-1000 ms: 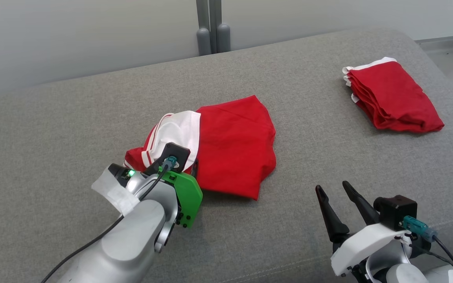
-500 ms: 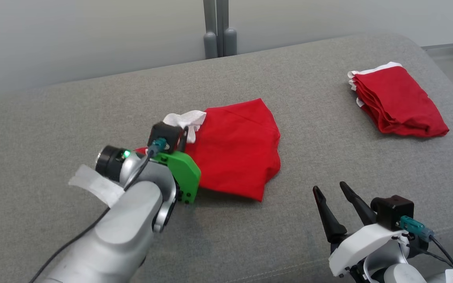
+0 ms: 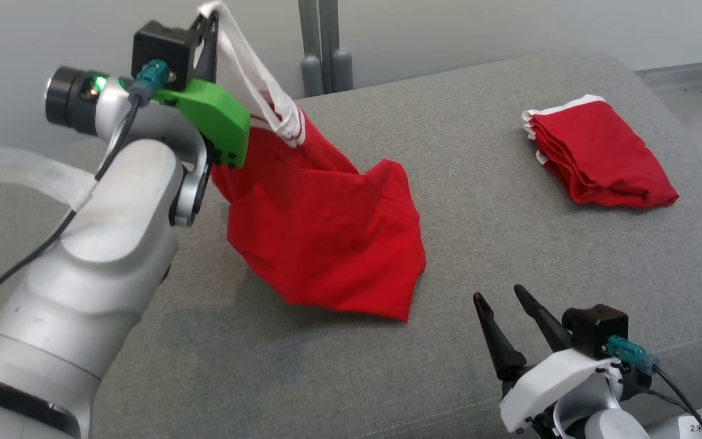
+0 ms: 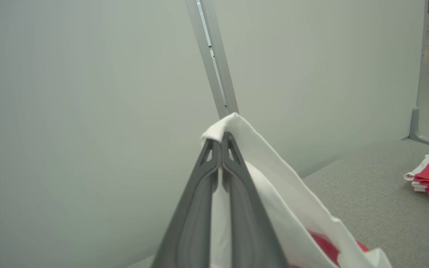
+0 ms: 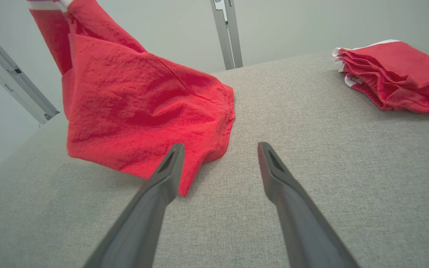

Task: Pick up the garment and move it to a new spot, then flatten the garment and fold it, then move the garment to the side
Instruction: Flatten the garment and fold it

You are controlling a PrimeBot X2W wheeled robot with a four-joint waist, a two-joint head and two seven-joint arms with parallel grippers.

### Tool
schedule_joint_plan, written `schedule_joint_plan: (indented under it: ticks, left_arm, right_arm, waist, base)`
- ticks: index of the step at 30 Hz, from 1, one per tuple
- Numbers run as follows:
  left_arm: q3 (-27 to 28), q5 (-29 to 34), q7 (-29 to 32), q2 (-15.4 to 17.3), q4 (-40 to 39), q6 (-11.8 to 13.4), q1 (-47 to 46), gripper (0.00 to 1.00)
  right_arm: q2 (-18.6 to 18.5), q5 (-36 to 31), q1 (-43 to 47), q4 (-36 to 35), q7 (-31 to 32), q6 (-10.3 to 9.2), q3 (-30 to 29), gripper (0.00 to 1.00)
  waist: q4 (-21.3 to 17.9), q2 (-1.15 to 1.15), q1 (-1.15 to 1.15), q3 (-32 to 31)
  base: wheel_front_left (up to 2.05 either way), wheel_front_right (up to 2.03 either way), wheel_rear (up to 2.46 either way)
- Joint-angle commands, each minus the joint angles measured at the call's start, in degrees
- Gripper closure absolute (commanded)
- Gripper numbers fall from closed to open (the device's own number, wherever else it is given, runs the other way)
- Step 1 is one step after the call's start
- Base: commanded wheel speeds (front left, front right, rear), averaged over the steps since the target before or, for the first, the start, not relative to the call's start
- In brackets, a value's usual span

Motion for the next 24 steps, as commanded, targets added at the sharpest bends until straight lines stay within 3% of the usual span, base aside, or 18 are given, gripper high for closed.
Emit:
schedule_joint_plan:
  ticks: [1,7,15,19,24]
  left_arm:
    - [0.22,0.76,-0.82,0.17,-0.10,-0.48,-2.62,1.00]
    - [0.53,1.22,-2.72,-2.51,-0.33,-1.15,-8.67,1.00]
    - [3.68,-0.86,-7.07,-5.42,-1.41,0.12,-11.88,1.00]
    - [5.73,-2.14,-8.51,-3.99,-3.40,1.88,-6.21,1.00]
    - [8.95,-3.52,-9.47,0.86,-9.15,5.19,6.06,1.00]
  right_arm:
    - [-0.03,0.24,-0.56,0.29,-0.41,-0.05,0.22,0.00]
    - [-0.03,0.10,-0.67,0.73,-0.46,-0.04,0.70,0.00]
    - [-0.03,-0.05,0.04,0.73,-0.73,-0.05,0.39,0.00]
    - [-0.03,-0.09,0.84,0.44,-0.92,-0.05,-0.74,0.00]
    - [-0.04,-0.76,1.76,-0.22,-0.45,-0.04,-1.85,0.00]
  waist:
    - [-0.68,0.00,0.00,-0.20]
    - [-1.81,0.00,0.00,-0.90]
    - [-1.11,0.00,0.00,-1.18]
    - [0.96,0.00,0.00,-1.24]
    - [4.24,0.00,0.00,-1.33]
  base:
    - [0.00,0.00,0.00]
    - [0.00,0.00,0.00]
    - [0.00,0.00,0.00]
    - [0.00,0.00,0.00]
    - [0.00,0.00,0.00]
